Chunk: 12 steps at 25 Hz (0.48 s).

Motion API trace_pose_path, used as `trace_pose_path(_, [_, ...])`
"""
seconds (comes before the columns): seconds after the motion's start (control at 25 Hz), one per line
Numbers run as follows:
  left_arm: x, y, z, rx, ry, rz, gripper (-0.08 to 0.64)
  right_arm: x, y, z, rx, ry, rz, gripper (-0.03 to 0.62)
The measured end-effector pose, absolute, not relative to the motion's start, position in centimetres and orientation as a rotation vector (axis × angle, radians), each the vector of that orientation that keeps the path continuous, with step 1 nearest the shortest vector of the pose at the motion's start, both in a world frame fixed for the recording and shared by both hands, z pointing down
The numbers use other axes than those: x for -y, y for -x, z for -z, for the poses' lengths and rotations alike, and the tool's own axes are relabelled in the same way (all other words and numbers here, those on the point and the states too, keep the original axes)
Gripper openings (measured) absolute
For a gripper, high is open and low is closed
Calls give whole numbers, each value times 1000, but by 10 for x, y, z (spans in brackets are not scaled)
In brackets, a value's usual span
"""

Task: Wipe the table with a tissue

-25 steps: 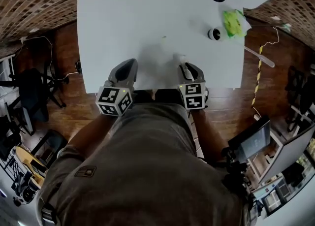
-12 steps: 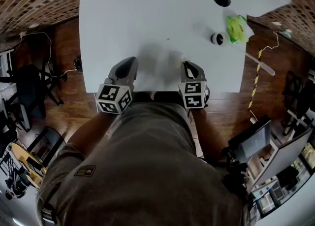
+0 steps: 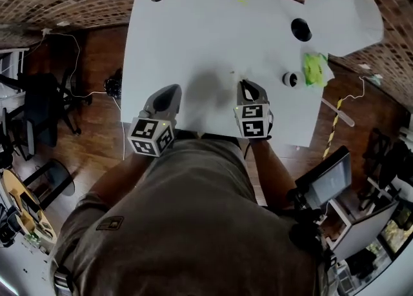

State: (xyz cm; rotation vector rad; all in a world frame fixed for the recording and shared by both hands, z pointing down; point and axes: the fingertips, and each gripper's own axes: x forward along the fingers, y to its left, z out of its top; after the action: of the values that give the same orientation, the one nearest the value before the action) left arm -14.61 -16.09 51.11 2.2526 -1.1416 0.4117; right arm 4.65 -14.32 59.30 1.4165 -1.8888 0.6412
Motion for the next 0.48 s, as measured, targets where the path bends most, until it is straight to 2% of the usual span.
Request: trace_pose_path(0.48, [157, 177, -512, 1259, -2164, -419, 2, 168, -56, -627, 1840, -1356, -695, 31])
